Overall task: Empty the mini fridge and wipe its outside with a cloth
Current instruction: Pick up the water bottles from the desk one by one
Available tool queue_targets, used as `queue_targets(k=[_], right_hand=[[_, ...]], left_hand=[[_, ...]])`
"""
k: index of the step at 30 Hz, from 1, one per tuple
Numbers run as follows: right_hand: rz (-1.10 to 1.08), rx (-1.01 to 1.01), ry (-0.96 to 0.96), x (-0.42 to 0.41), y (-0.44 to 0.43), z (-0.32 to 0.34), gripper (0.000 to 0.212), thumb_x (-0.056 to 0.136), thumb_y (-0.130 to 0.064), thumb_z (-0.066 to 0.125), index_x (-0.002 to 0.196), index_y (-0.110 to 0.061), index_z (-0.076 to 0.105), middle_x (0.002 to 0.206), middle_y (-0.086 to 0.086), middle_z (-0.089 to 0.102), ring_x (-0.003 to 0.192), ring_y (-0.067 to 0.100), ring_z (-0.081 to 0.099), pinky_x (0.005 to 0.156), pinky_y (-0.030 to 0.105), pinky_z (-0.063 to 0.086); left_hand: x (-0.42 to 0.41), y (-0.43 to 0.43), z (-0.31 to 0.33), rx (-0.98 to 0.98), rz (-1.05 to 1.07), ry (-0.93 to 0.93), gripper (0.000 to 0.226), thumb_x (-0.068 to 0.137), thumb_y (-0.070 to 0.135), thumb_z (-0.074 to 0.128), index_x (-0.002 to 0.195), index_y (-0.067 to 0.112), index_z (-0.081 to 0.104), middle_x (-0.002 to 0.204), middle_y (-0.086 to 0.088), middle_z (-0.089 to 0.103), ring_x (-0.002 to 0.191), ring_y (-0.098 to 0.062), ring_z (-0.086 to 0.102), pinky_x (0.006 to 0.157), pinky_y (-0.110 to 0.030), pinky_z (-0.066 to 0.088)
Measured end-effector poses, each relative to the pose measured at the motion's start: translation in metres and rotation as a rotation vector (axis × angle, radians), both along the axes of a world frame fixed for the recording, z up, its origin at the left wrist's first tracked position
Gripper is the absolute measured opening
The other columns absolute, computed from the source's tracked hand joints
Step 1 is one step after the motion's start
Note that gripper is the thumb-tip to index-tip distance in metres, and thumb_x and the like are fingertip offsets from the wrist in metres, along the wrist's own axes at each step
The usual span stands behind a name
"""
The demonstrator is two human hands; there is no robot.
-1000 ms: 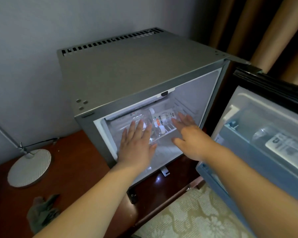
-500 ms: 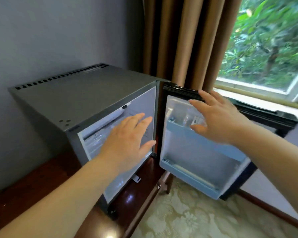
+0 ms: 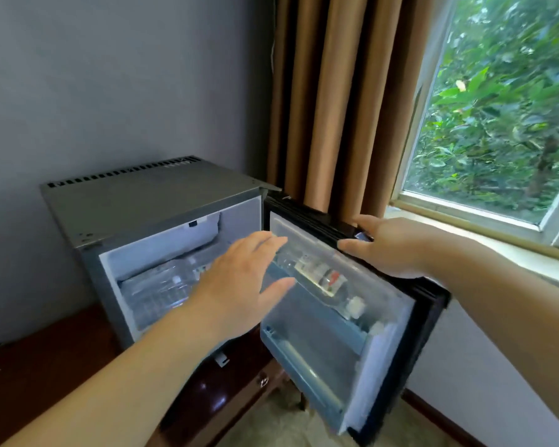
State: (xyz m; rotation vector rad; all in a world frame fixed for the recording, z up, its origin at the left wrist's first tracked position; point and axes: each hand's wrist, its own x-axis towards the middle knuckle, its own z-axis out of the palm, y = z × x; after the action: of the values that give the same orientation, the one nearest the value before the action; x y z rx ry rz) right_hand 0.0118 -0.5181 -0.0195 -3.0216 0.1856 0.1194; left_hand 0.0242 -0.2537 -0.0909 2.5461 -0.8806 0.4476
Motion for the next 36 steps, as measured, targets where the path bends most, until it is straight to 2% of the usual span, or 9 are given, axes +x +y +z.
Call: queue_targets(k=[5,9,12,14,16,19,27,32,36], right_hand=[[0.278,0.168,-0.098,0.0,0.02,0.007,0.042,0.103,-0.054,0.04,0.136,-0.035,0.058,0.126,-0.009,0.063,0.119,0.015,0.055,0.092,0.025,0.038],[0.571,0.251,-0.168,0.016,0.054,-0.015,0.038,0.106,-0.04,0.04,0.141,-0.032,0.056,0.15,-0.012,0.047,0.143,0.009,0.037,0.115,0.021,0.023],[0.667,0.272,-0.134,0.031,0.083,-0.033,0.044,0.107,-0.04,0.037,0.15,-0.035,0.044,0.162,-0.013,0.03,0.151,0.006,0.019,0.115,0.018,0.009],[0.697,0.259,-0.142,0.04,0.103,-0.043,0.047,0.107,-0.042,0.035,0.154,-0.038,0.034,0.165,-0.014,0.022,0.153,0.009,0.012,0.121,0.026,0.008],[0.724,0.21,-0.167,0.051,0.122,-0.049,0.051,0.107,-0.044,0.032,0.157,-0.038,0.027,0.166,-0.013,0.017,0.155,0.013,0.007,0.124,0.036,0.008],[0.725,0.154,-0.181,0.068,0.148,-0.056,0.056,0.106,-0.048,0.028,0.159,-0.039,0.015,0.168,-0.013,0.008,0.156,0.014,-0.001,0.126,0.044,0.007],[0.667,0.119,-0.165,0.093,0.197,-0.068,0.07,0.102,-0.057,0.03,0.159,-0.039,-0.008,0.167,-0.011,-0.015,0.153,0.016,-0.02,0.124,0.05,-0.003],[0.651,0.097,-0.148,0.094,0.199,-0.064,0.08,0.098,-0.063,0.037,0.158,-0.04,-0.011,0.166,-0.013,-0.018,0.152,0.015,-0.022,0.124,0.049,-0.004],[0.647,0.063,-0.113,0.091,0.2,-0.055,0.094,0.089,-0.071,0.047,0.159,-0.04,-0.007,0.168,-0.012,-0.013,0.154,0.016,-0.017,0.125,0.052,-0.001]], left_hand=[[-0.029,0.008,0.009,-0.064,0.092,0.006,0.062,0.095,0.059,0.048,0.151,0.034,0.037,0.151,0.019,0.033,0.139,-0.001,0.026,0.106,-0.015,0.02],[-0.054,0.03,0.019,-0.059,0.146,0.022,0.053,0.097,0.058,0.047,0.146,0.037,0.043,0.141,0.024,0.043,0.131,0.007,0.033,0.1,0.0,0.017],[-0.072,0.048,0.024,0.005,0.143,0.085,0.059,0.094,0.065,0.034,0.149,0.044,0.038,0.14,0.035,0.038,0.128,0.021,0.023,0.099,0.006,0.012],[-0.075,0.063,0.021,0.085,0.183,0.116,0.066,0.092,0.069,0.027,0.153,0.043,0.031,0.147,0.035,0.031,0.136,0.019,0.014,0.11,-0.002,0.009],[-0.069,0.084,0.015,0.2,0.28,0.118,0.072,0.093,0.073,0.025,0.157,0.039,0.022,0.16,0.027,0.019,0.149,0.005,0.006,0.123,-0.022,0.01],[-0.05,0.12,0.005,0.395,0.387,0.049,0.077,0.094,0.072,0.02,0.16,0.034,0.008,0.168,0.013,0.0,0.154,-0.01,-0.008,0.126,-0.038,0.002],[0.005,0.174,-0.004,0.47,0.491,-0.009,0.084,0.093,0.076,0.024,0.158,0.036,-0.01,0.166,0.008,-0.022,0.152,-0.019,-0.025,0.125,-0.051,-0.002],[0.012,0.18,-0.008,0.46,0.459,-0.016,0.086,0.092,0.076,0.03,0.157,0.039,-0.014,0.164,0.011,-0.026,0.149,-0.017,-0.03,0.125,-0.048,-0.005],[0.012,0.181,0.0,0.372,0.428,0.111,0.089,0.091,0.074,0.04,0.157,0.042,-0.01,0.164,0.017,-0.022,0.15,-0.012,-0.027,0.126,-0.047,-0.001]])
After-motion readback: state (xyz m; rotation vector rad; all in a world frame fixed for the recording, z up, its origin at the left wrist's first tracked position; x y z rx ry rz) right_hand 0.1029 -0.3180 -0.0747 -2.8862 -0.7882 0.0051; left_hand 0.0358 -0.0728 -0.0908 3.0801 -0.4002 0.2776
